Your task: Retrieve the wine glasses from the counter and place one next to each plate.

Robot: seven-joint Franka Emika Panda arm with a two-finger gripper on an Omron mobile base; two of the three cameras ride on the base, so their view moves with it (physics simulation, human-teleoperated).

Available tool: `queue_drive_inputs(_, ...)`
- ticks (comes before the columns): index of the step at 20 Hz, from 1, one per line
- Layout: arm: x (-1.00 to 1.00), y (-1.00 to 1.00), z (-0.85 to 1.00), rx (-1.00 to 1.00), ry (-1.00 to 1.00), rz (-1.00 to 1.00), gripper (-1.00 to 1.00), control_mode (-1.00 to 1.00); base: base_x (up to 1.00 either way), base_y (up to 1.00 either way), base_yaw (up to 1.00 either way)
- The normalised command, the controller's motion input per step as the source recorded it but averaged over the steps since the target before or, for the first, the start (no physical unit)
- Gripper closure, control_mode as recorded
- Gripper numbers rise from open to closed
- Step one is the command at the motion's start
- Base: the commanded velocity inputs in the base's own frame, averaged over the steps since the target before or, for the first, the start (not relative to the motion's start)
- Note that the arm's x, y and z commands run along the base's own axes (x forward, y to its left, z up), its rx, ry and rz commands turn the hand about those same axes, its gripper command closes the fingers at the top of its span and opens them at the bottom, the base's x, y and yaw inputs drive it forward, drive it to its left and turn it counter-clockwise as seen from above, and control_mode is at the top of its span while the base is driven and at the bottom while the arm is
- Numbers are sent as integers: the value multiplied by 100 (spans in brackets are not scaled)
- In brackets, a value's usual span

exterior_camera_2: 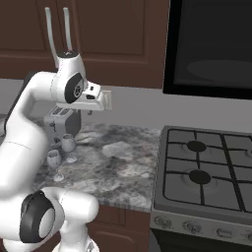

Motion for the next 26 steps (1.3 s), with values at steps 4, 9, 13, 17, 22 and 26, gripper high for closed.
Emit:
queue_drive_inputs(4, -23, 1, -5, 0, 0, 0, -100, -100, 0, 0, 0)
queue_drive_inputs(9, -74, 0, 0, 11, -4, -1, -100, -100, 0, 0, 0)
queue_drive_inputs(13, -71, 0, 0, 20, -3, -15, -100, -100, 0, 0, 0)
queue_drive_inputs(17, -48, 0, 0, 32, 14, -31, -100, -100, 0, 0, 0)
queue_drive_inputs(22, -54, 0, 0, 41, 28, -29, -100, -100, 0, 0, 0)
queue_drive_inputs(26, -43, 0, 0, 38, 30, -19, -100, -100, 0, 0, 0)
